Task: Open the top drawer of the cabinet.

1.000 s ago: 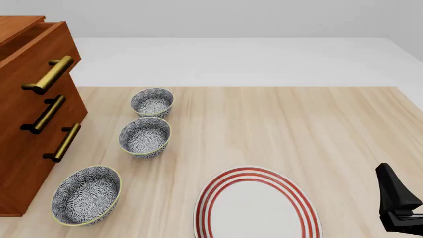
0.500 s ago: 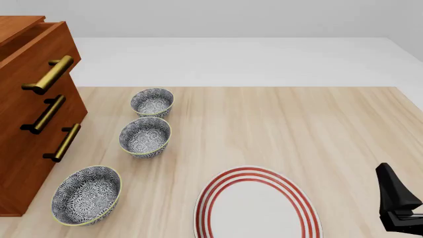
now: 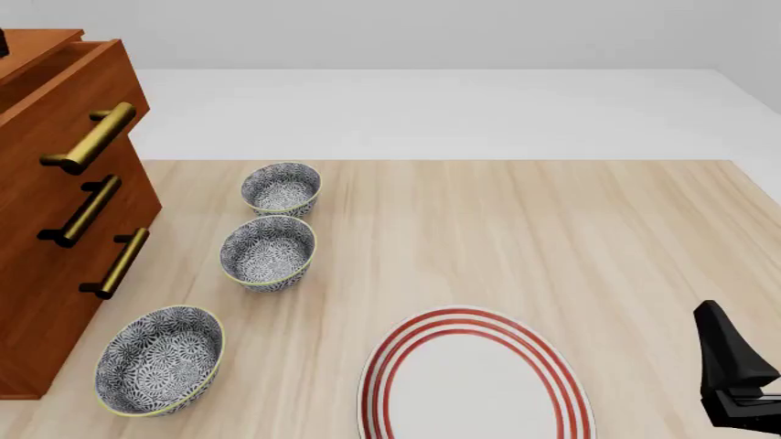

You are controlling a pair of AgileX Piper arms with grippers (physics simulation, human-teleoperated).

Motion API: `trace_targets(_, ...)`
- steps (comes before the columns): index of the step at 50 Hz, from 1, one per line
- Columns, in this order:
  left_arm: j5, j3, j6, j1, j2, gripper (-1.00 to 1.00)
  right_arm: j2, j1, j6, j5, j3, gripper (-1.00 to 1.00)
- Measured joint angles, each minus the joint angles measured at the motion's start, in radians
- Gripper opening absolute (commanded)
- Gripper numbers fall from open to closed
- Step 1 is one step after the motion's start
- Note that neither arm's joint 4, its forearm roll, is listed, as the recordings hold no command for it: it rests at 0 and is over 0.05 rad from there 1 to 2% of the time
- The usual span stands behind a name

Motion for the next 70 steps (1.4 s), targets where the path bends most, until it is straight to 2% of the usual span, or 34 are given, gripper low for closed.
trace_targets(70, -0.1, 0.037, 0.058, 0.029, 0.173, 1.0, 0.0, 0.0, 0.0, 0.0, 0.0, 1.0)
